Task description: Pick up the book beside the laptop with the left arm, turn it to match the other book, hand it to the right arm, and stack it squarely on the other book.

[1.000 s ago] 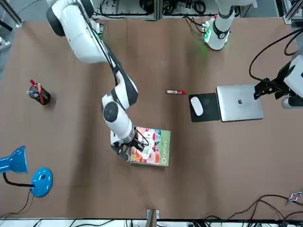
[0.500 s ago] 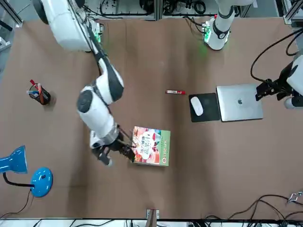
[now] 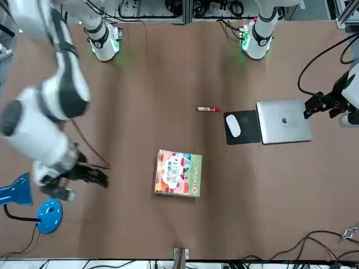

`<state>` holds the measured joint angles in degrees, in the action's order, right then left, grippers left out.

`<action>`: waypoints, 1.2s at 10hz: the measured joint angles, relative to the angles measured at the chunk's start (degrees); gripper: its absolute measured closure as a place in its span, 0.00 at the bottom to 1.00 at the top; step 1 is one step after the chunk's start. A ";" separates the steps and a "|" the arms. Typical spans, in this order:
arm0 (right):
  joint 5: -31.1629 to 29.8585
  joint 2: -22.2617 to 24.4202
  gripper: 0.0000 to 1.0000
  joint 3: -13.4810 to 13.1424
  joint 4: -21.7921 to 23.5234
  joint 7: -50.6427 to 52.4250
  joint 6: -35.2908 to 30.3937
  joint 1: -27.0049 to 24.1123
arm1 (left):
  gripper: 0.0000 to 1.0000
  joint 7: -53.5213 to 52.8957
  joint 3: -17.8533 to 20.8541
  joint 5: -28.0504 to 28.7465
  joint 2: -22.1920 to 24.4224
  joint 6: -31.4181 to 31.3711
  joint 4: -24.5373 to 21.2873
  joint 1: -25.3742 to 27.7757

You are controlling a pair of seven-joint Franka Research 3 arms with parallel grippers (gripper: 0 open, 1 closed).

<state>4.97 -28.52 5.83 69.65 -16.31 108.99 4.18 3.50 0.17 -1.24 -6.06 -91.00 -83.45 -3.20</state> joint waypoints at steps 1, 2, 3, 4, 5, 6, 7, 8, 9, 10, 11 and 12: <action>-0.07 2.65 0.00 -0.11 -0.04 4.99 -4.79 -3.11 | 0.00 0.00 -0.09 0.00 0.02 0.01 0.01 -0.07; -0.31 5.26 0.00 -0.34 -0.02 8.81 -9.22 -6.03 | 0.00 0.00 -0.25 0.00 0.05 0.05 0.02 -0.11; -1.60 7.68 0.00 -0.70 0.05 12.68 -12.00 -8.47 | 0.00 0.04 -0.53 0.00 0.08 0.07 0.02 -0.13; -4.31 10.26 0.00 -1.03 0.69 15.52 -13.36 -10.15 | 0.00 0.10 -0.75 0.00 0.11 0.08 0.02 -0.15; -6.68 13.37 0.00 -1.10 3.03 16.41 -13.74 -10.73 | 0.00 0.15 -0.86 0.00 0.15 0.08 0.02 -0.17; -7.77 17.28 0.00 -1.03 7.11 16.47 -13.20 -10.63 | 0.00 0.17 -0.87 0.00 0.21 0.09 0.01 -0.16; -8.05 21.62 0.00 -0.89 12.19 16.46 -11.67 -10.46 | 0.00 0.20 -0.87 0.00 0.30 0.09 -0.01 -0.14; -8.10 25.11 0.00 -0.72 16.45 15.84 -10.46 -10.37 | 0.00 0.22 -0.87 0.00 0.39 0.09 -0.04 -0.13; -8.12 27.01 0.00 -0.58 18.68 14.03 -10.22 -10.29 | 0.00 0.22 -0.87 0.00 0.43 0.09 -0.06 -0.14; -8.13 27.56 0.00 -0.41 19.30 12.06 -10.20 -10.22 | 0.00 0.23 -0.87 0.00 0.44 0.09 -0.09 -0.15; -8.14 27.58 0.00 -0.28 19.50 10.99 -10.20 -10.17 | 0.00 0.24 -0.87 0.00 0.45 0.09 -0.17 -0.15; -8.14 27.58 0.00 -0.22 19.60 10.59 -10.20 -10.16 | 0.00 0.24 -0.87 0.00 0.45 0.09 -0.26 -0.15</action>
<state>-3.17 -0.94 5.61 89.25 -5.72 98.79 -5.99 3.74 -0.70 -1.24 -5.60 -90.91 -83.71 -3.35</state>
